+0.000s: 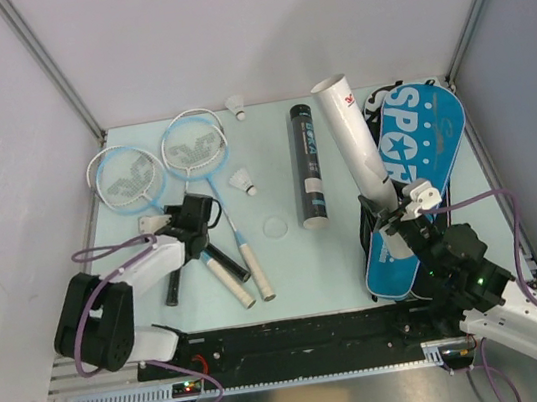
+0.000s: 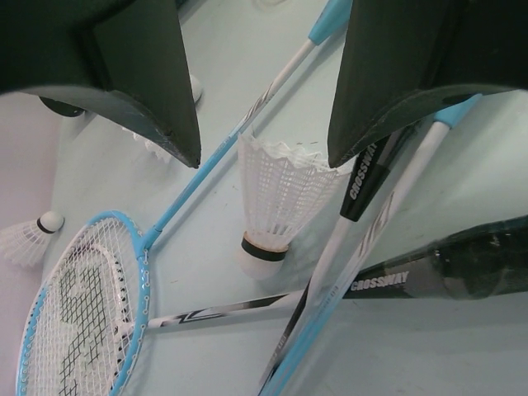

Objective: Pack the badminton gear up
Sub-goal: Pick up the shuttlecock at the center of the board.

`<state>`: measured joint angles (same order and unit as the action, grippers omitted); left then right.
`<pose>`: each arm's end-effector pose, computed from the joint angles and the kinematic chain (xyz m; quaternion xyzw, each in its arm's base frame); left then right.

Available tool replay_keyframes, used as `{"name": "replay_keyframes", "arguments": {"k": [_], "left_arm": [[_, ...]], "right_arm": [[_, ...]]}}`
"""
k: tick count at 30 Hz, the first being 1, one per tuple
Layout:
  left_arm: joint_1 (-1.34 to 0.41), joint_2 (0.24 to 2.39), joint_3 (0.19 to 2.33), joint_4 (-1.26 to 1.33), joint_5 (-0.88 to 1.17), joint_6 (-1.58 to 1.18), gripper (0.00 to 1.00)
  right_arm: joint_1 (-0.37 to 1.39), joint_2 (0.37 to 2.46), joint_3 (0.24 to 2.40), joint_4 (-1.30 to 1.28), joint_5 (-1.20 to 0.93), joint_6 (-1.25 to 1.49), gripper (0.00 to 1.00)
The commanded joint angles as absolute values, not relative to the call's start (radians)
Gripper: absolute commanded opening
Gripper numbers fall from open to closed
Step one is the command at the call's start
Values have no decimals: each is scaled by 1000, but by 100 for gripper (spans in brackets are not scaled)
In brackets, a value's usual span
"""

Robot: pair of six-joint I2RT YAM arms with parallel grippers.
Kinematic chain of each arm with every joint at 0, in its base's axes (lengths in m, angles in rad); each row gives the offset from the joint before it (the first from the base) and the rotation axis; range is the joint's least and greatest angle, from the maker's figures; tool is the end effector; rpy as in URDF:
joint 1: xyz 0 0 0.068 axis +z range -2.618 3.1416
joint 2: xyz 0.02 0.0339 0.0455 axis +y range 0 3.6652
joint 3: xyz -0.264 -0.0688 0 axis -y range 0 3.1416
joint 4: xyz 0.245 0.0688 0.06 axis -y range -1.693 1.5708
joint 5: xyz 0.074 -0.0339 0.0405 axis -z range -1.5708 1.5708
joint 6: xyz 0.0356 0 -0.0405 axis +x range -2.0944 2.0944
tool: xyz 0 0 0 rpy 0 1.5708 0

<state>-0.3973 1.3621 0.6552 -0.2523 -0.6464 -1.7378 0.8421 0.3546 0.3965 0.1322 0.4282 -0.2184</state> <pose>0.2382 -0.0767 0.1744 -0.6366 0.6492 -0.1040 0.4030 0.0906 0.0793 0.2938 -0.1774 0.6243 0.0996 0.7542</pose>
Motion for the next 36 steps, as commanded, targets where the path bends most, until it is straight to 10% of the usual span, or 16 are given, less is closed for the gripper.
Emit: {"name": "replay_keyframes", "arguments": {"k": [1, 10, 26, 36], "left_arm": [[-384, 1402, 711, -214, -651, -1740, 68], [-356, 1473, 722, -198, -625, -1744, 60], [-350, 1416, 731, -181, -585, -1629, 2], [-351, 1258, 770, -181, -513, -1303, 0]], "right_arm": [[835, 357, 417, 208, 416, -225, 44], [811, 368, 417, 214, 397, -219, 45], [782, 378, 416, 213, 371, -203, 44], [775, 431, 388, 262, 313, -189, 45]]}}
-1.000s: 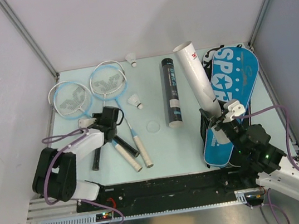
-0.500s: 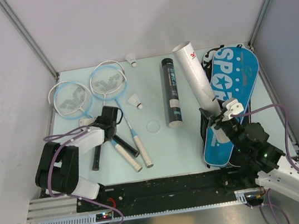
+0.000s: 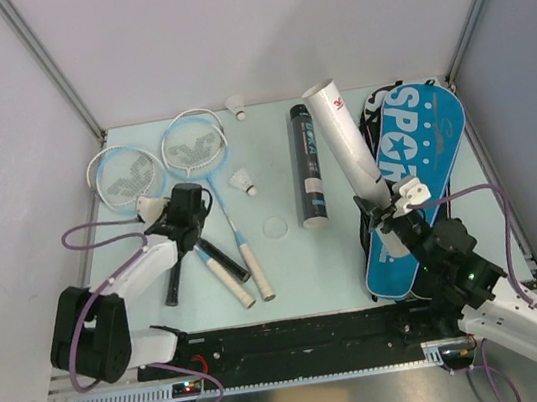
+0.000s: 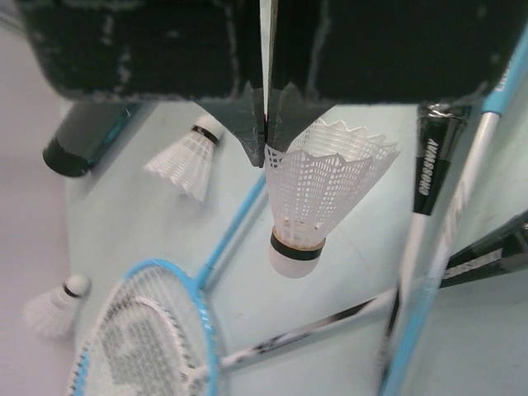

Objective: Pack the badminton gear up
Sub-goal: Pick up the shuttlecock at the center of the board, then place the shuttlecock at the shuttle tube.

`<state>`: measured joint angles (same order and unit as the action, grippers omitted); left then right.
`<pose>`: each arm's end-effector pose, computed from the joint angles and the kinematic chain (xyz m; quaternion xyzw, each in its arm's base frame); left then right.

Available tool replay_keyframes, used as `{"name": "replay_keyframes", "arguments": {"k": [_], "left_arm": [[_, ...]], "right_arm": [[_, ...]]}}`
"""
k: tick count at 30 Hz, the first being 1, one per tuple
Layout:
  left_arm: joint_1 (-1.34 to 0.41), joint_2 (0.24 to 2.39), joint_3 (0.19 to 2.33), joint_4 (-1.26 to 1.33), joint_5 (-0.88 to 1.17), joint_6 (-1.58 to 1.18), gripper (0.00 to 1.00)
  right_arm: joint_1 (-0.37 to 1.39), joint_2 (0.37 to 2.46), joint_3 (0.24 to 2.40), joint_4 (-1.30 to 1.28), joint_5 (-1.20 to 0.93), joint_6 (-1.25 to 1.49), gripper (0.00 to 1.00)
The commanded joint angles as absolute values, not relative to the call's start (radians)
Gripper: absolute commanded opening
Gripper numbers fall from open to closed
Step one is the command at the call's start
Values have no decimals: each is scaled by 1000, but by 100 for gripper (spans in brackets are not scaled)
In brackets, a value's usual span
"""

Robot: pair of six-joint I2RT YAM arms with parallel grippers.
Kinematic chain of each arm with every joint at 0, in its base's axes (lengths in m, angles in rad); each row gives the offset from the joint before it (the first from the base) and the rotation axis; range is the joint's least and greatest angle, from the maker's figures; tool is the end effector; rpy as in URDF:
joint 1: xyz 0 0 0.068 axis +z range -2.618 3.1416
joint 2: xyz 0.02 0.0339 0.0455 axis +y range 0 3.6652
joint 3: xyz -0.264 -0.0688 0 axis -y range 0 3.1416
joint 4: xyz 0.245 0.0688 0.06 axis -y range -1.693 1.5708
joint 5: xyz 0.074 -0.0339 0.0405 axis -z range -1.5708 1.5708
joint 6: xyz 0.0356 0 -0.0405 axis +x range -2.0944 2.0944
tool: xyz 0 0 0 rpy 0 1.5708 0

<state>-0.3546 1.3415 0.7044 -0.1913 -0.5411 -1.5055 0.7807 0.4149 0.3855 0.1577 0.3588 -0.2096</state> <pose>0.2533 -0.0742 0.1961 -0.5700 0.7006 -0.1313 0.4086 0.1022 0.0837 0.2864 -0.1908 0.6354 0.0951 0.7422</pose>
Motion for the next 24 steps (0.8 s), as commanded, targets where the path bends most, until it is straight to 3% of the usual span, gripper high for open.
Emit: {"name": "replay_keyframes", "arguments": {"k": [1, 6, 15, 24], "left_arm": [[-350, 1238, 778, -181, -492, -1238, 0], [-348, 1152, 832, -181, -338, -945, 0], [-340, 1011, 939, -288, 194, -585, 0], [-335, 854, 1123, -633, 298, -407, 0]], "right_arm": [[774, 433, 387, 264, 301, -187, 45], [774, 468, 384, 282, 258, -198, 45], [778, 632, 311, 451, 100, -327, 48], [666, 760, 67, 987, -196, -471, 46]]}}
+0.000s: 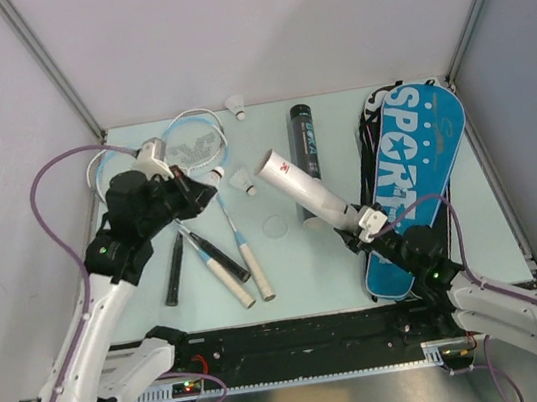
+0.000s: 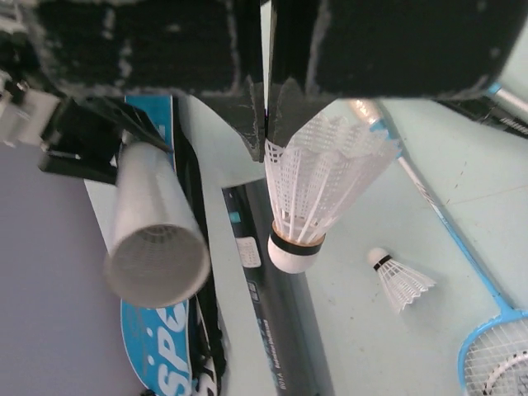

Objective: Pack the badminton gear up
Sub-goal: Place the shuttlecock at the shuttle tube.

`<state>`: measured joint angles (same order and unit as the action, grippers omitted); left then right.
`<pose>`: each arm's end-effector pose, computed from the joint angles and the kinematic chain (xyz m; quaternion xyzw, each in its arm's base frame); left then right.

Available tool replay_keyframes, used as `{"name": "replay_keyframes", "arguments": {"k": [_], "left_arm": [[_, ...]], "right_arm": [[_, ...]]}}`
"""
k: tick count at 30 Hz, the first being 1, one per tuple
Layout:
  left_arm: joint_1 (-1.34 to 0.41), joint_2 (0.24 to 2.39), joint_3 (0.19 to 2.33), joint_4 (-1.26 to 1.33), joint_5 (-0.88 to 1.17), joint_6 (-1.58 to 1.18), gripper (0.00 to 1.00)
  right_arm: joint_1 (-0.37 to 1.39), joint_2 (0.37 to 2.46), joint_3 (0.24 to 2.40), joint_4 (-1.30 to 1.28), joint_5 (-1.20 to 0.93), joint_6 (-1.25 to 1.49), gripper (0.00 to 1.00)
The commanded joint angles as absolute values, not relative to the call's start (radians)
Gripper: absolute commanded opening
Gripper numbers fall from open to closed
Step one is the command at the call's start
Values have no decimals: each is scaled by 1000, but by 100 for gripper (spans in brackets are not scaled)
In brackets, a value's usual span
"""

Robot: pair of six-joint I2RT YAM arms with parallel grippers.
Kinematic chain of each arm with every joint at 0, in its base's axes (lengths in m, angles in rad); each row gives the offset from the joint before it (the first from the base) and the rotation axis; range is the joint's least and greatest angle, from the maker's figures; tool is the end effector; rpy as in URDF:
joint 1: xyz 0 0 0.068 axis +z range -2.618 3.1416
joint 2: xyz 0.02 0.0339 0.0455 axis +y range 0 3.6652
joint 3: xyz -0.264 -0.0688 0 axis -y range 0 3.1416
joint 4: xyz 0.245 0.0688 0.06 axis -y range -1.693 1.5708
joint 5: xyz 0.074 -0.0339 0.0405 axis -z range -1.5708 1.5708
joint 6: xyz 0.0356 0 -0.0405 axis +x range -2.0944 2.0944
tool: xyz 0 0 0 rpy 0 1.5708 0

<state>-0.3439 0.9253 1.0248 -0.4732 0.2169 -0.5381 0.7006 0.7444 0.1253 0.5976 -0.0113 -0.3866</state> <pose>0.1860 -0.0747 0.3687 -0.0189 0.8233 -0.3200 0.4684 0.1295 0.1097 0.1967 -0.3730 0.6096 0.1134 0.6902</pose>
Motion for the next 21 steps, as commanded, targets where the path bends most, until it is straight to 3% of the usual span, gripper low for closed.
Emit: {"name": "replay_keyframes", "arguments": {"k": [1, 14, 21], "left_arm": [[-335, 840, 1152, -663, 308, -388, 0], [-335, 756, 1207, -801, 723, -333, 0], [-335, 705, 1240, -910, 737, -300, 0]], "right_arm": [[664, 763, 55, 1006, -226, -488, 46], [674, 687, 7, 1009, -416, -631, 47], [680, 693, 7, 1014, -409, -666, 47]]}}
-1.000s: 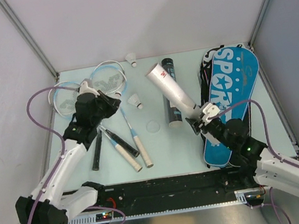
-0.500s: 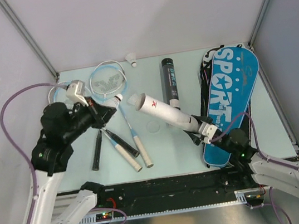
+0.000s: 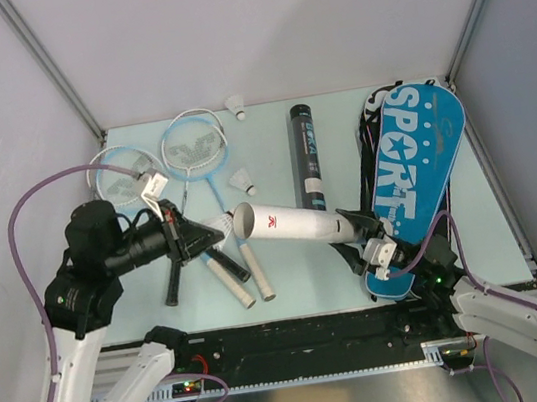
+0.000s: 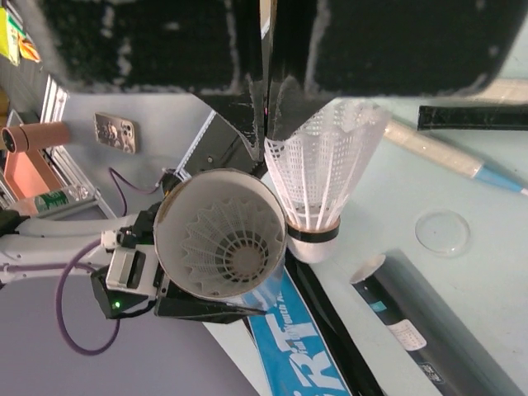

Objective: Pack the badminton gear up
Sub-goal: Place the shuttlecock at the shuttle tube.

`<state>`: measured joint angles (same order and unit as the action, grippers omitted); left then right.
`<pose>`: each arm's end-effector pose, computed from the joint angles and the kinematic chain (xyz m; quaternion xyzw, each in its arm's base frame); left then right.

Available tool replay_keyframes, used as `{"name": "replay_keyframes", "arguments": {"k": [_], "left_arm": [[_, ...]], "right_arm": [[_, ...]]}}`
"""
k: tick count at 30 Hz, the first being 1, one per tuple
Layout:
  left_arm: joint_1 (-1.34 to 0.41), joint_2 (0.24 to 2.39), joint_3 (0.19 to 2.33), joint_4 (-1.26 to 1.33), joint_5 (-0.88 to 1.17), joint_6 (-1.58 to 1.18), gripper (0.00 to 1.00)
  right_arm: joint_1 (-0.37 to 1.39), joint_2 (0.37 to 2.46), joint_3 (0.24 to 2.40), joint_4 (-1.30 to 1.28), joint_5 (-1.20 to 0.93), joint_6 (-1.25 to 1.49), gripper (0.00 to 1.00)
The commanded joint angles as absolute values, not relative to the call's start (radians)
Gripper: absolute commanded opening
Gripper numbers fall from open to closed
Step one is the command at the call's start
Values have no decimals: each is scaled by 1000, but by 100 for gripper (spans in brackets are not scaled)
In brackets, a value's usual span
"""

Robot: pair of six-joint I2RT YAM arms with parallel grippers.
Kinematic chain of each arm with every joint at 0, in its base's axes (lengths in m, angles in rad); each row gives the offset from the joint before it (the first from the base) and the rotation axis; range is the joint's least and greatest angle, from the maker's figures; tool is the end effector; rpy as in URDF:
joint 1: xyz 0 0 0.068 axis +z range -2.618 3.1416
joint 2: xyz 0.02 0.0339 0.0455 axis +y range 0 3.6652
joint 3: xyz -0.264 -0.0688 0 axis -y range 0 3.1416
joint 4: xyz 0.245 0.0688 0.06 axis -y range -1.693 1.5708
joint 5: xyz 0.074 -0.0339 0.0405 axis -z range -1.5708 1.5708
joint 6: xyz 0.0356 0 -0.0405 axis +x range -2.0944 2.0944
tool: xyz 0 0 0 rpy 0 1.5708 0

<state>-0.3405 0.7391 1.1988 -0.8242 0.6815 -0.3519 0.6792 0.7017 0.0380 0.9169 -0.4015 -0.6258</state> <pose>0.0988 -0.0588 0.4176 0.1851 0.7773 -0.4403 0.4095 0.1093 0.1061 0.2070 -0.4895 0.3809 0.1427 0.7713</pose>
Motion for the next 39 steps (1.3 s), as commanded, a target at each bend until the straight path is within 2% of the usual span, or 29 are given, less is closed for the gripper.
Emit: {"name": "replay_keyframes", "arguments": {"k": [1, 8, 22, 39], "left_arm": [[-335, 701, 1252, -936, 717, -290, 0], [-337, 663, 1352, -1107, 500, -238, 0], [-400, 720, 1377, -1109, 595, -230, 0], [-463, 858, 1393, -1109, 649, -211, 0]], "right_arm": [[679, 693, 4, 1015, -402, -667, 47], [683, 705, -20, 1022, -352, -695, 47], [719, 690, 31, 880, -348, -770, 46], [819, 625, 40, 826, -320, -823, 46]]}}
